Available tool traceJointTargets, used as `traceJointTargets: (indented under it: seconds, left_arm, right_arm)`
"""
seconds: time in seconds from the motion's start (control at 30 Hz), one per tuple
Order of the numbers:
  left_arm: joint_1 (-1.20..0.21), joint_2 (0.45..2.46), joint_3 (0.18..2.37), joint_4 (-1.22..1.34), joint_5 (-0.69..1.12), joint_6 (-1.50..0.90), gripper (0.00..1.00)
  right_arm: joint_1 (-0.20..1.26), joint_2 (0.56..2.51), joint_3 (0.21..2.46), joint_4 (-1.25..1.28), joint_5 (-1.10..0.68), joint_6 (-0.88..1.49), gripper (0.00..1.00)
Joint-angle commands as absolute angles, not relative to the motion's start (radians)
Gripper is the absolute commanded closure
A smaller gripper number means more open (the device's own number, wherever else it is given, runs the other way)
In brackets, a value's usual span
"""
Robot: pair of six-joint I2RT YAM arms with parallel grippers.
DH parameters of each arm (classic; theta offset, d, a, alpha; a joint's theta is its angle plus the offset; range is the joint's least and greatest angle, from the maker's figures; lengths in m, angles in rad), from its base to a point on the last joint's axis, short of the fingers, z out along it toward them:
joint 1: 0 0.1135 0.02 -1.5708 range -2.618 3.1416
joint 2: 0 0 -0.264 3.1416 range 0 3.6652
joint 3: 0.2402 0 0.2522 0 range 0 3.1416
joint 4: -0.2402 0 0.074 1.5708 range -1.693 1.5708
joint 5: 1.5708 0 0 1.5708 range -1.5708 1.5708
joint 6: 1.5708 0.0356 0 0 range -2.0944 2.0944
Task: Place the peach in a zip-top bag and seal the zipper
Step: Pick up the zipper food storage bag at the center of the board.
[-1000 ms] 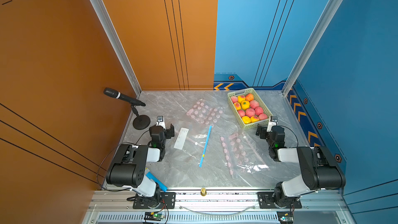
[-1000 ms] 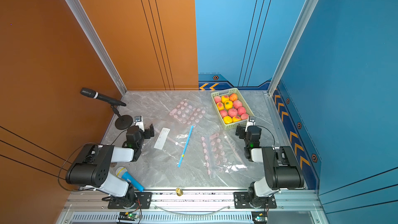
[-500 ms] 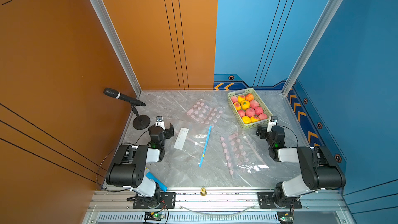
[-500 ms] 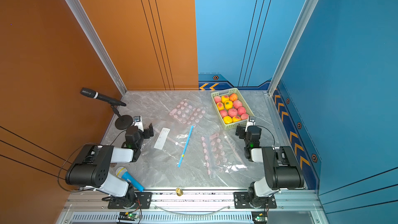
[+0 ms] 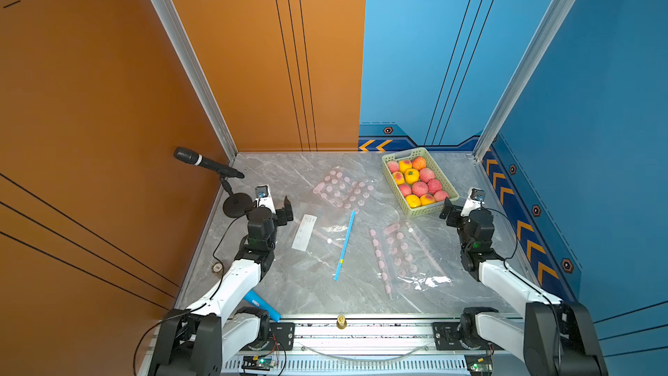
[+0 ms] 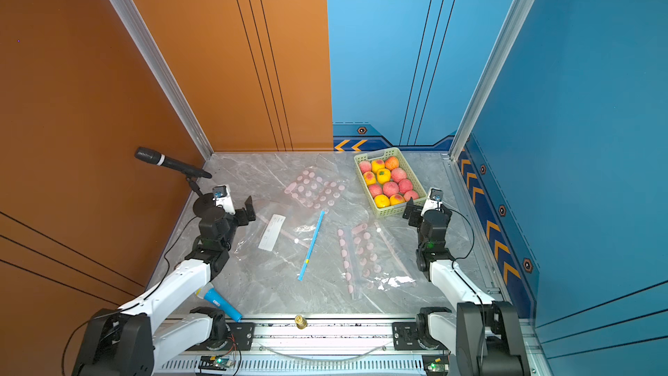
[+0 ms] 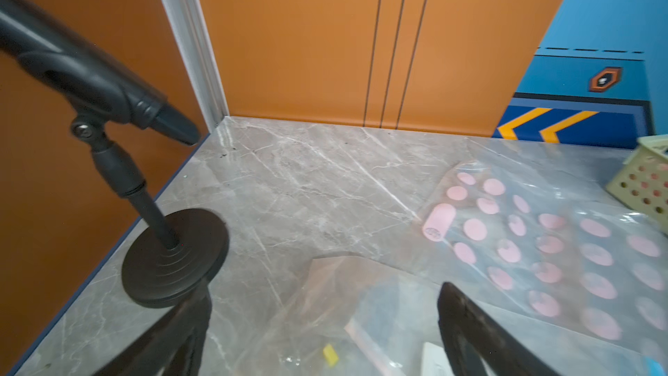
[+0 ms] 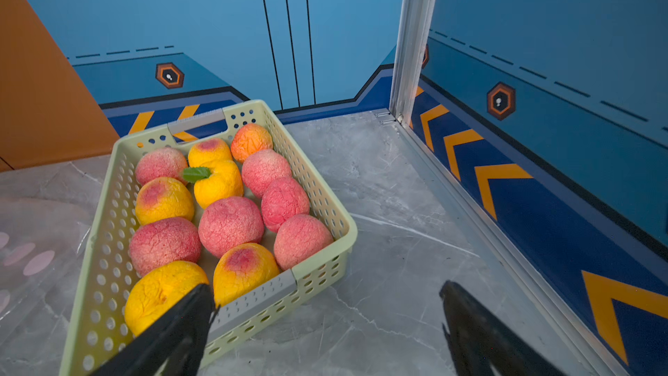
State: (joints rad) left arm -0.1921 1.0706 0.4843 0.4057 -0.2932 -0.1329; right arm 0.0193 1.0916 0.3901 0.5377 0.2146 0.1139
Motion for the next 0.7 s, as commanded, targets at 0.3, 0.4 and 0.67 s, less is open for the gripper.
traceJointTargets:
  seconds: [0.3,0.4,0.67]
  left_arm:
    - [-0.789,1.353,0.863,-0.364,-0.635,-0.371,0.02]
    - [-0.853,1.446,0.934,-0.447,-0.597,-0.432,0.02]
    - [-0.949,1.643,1.067,-0.582,-0.528,-0.487,0.02]
  right_arm:
    - [0.062,0.965,0.657,-0.149,0.358,0.294,0.0]
    - [0.086,0.975,0.705,-0.219,0.388,0.312,0.0]
    - [0.115,1.013,0.738,-0.265,0.407,0.373,0.0]
